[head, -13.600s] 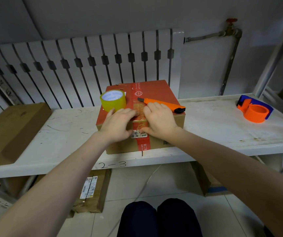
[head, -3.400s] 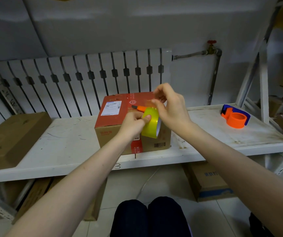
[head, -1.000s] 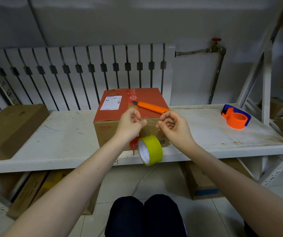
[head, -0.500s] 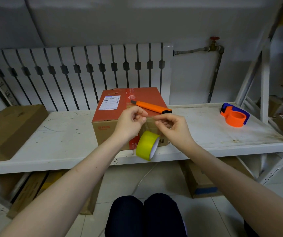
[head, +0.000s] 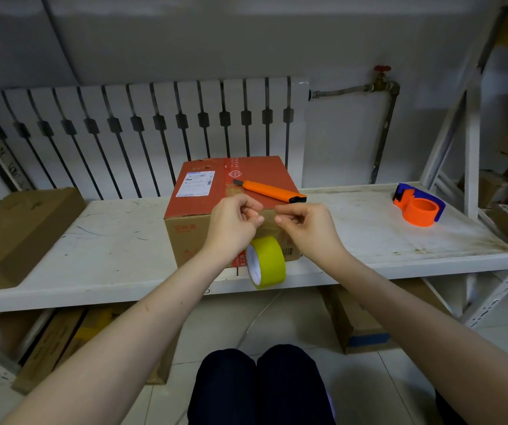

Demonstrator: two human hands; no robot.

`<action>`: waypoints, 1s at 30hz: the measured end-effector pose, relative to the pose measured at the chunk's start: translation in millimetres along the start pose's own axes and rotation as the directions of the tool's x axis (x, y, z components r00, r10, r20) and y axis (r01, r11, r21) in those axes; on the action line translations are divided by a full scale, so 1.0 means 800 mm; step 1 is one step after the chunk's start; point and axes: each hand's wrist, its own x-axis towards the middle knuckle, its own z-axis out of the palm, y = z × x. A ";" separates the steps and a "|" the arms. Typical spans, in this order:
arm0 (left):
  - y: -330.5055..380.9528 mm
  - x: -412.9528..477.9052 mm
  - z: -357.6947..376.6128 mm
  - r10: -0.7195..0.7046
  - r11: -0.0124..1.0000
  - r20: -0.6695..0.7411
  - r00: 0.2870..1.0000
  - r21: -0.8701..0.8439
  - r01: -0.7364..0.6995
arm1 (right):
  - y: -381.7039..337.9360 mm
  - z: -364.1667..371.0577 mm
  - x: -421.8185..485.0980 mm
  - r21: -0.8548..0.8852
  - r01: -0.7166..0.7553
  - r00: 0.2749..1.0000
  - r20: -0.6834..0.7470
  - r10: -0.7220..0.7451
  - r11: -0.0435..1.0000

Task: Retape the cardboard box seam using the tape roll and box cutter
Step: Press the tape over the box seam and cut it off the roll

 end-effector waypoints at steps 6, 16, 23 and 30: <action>-0.001 -0.001 0.002 -0.014 0.998 -0.003 1.000 0.056 0.014 | -0.002 0.000 -0.001 -0.096 -0.009 1.000 -0.011 0.008 0.995; 0.002 0.003 0.000 -0.101 0.995 0.084 0.991 0.003 0.101 | -0.002 0.000 -0.007 -0.085 -0.044 0.998 -0.038 0.041 0.995; 0.003 0.002 0.001 -0.130 0.989 0.091 0.987 -0.053 0.135 | -0.003 0.000 -0.010 -0.130 -0.063 0.995 -0.083 0.053 0.990; 0.001 0.001 0.003 -0.168 0.983 0.080 0.983 -0.067 0.174 | -0.005 0.001 -0.013 -0.310 -0.051 0.996 -0.089 0.025 0.949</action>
